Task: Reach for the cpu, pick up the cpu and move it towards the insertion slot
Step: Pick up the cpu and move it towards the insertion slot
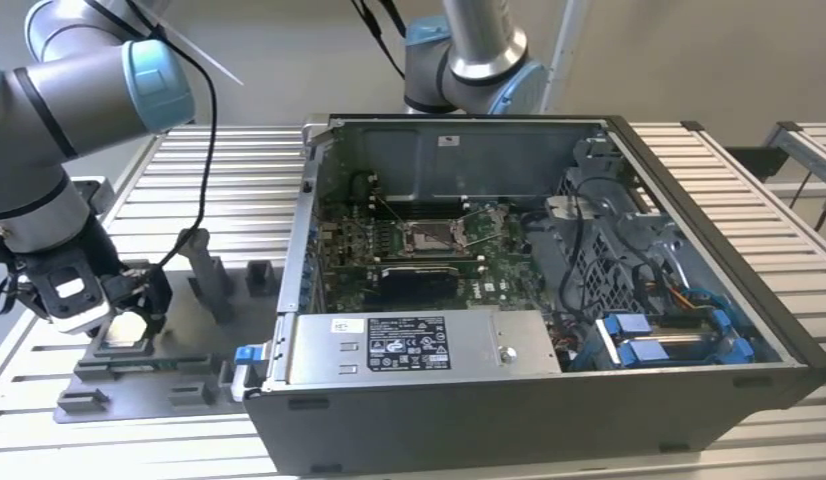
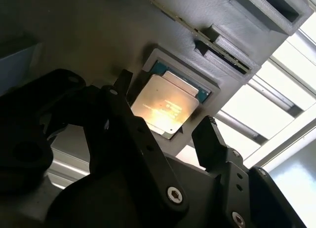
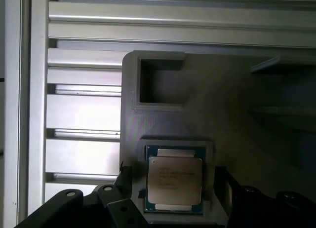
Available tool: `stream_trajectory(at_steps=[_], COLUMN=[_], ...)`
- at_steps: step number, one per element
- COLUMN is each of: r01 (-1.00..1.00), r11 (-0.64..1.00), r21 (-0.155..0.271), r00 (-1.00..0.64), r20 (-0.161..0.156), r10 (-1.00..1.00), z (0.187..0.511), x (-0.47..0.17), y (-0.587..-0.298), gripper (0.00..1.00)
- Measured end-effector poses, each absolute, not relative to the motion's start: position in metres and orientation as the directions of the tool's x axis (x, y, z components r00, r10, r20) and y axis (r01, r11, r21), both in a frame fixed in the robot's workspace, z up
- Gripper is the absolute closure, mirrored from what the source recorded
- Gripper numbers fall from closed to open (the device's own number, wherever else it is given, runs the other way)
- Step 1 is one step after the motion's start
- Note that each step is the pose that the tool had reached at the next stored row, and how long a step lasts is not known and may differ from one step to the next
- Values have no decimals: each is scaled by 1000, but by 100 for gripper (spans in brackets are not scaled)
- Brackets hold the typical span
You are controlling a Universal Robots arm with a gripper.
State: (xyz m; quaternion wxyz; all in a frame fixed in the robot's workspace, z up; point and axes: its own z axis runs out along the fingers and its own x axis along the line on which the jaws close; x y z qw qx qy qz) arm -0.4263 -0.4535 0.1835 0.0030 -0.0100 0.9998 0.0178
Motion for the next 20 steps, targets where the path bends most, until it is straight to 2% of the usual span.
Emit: stream_trajectory(at_steps=[12,13,20], r01=[-20,-20,-20], r11=[999,999,999], r21=[36,36,36], r00=[-1000,-1000,-1000], r20=[-7,-7,-7], r10=[-20,-20,-20], z=[183,183,183], x=[-426,-426,-426], y=[-454,-454,-453], gripper=[0,100,100])
